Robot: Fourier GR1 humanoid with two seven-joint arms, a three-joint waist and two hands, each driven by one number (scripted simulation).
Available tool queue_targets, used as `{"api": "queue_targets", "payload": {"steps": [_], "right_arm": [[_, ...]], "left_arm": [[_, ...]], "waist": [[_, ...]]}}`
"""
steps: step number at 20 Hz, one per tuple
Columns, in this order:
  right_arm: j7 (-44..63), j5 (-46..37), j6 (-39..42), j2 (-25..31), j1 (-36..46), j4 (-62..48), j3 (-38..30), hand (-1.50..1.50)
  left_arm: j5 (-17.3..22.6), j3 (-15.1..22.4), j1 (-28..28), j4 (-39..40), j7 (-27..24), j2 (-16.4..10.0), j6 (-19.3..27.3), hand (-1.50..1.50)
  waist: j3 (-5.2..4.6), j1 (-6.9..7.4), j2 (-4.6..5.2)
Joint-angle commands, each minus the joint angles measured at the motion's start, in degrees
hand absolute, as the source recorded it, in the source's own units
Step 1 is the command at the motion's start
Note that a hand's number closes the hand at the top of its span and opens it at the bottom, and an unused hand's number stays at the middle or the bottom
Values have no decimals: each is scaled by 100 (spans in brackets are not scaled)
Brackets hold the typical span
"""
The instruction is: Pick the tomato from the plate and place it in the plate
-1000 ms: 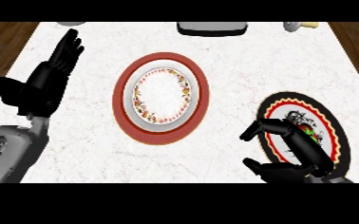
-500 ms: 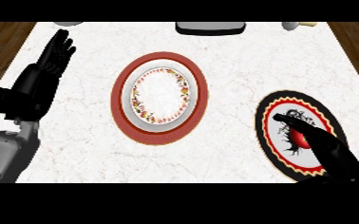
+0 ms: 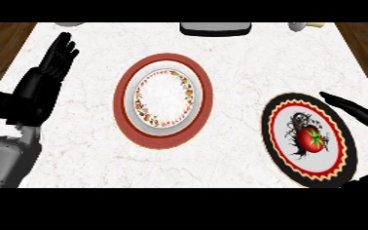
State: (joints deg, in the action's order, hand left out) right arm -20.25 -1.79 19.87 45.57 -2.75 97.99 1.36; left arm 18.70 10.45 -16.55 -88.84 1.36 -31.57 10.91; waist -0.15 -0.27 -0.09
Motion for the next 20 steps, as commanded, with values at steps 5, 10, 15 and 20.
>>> {"api": "queue_targets", "payload": {"steps": [5,10,15,20], "right_arm": [[1545,-766,1058,1261,238,433,401,-150],[2051,-1102,1499,965,598,382,723,-150],[2126,-1777,1523,428,752,185,736,-150],[1986,-2589,1267,343,648,-149,822,-150]], "left_arm": [[36,-141,175,-79,-176,-23,-205,0],[-285,-9,31,-97,69,303,-59,0],[-387,-384,-101,-138,340,335,-263,0],[-581,-384,-123,-439,633,430,-210,0]], "waist": [[-1,144,8],[12,66,13],[15,35,7],[17,25,4]]}}
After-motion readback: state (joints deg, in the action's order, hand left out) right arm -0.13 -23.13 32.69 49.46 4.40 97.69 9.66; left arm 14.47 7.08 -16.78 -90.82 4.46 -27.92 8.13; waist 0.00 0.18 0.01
